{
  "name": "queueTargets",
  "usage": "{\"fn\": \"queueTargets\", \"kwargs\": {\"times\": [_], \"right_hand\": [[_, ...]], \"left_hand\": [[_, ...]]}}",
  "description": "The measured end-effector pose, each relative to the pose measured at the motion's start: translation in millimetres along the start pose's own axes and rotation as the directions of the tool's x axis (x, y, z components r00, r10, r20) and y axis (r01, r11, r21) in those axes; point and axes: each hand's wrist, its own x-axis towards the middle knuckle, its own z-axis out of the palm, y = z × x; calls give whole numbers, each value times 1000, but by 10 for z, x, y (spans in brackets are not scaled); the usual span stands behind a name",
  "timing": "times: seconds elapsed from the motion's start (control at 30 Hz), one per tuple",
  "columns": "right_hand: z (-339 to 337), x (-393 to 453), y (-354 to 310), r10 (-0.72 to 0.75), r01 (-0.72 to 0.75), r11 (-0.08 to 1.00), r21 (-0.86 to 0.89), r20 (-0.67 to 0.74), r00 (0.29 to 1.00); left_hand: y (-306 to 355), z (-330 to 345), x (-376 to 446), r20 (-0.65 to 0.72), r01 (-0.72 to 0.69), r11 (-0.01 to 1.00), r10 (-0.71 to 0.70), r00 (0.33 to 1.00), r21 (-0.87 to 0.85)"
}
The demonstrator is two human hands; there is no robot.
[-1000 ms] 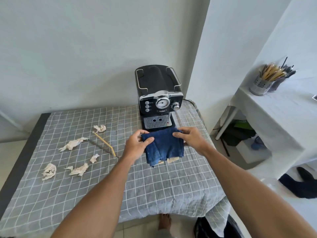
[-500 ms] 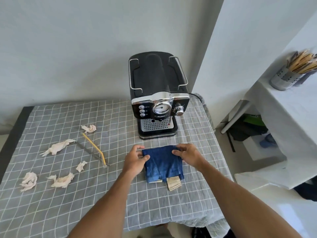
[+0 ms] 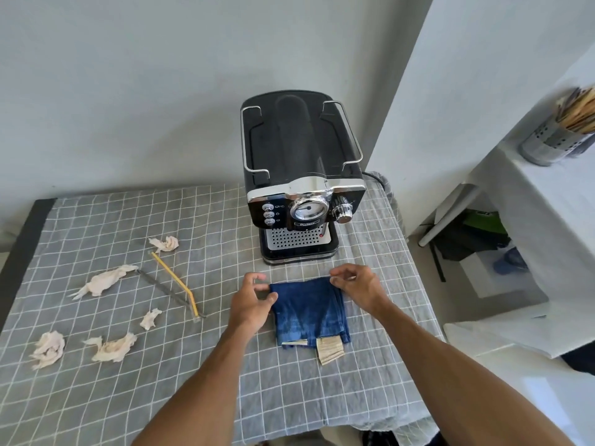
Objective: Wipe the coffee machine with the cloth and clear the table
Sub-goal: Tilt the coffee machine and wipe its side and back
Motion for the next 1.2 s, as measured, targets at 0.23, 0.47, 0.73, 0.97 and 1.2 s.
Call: {"fn": "queueTargets", "kwargs": {"times": [0.23, 0.47, 0.73, 0.97, 1.2], "right_hand": [[-104, -373, -267, -144, 145, 989, 22, -29, 989], [-373, -959, -984, -368, 356, 928, -105, -137, 920], [-769, -1191, -1828, -584, 544, 811, -213, -253, 771], [-1000, -676, -2303, -647, 589, 761, -270, -254, 719], [-1086, 184, -2453, -583, 497, 805, -325, -269, 767]], "left_hand": [[146, -345, -205, -43, -87, 996, 85, 995, -35], [857, -868, -541, -190, -371, 923, 348, 918, -102], [1783, -1336, -686, -358, -586, 809, 538, 764, -35], [2250, -1461, -175, -256, -535, 841, 534, 805, 72], [2338, -1435, 341, -260, -349, 932, 362, 895, 97]]}}
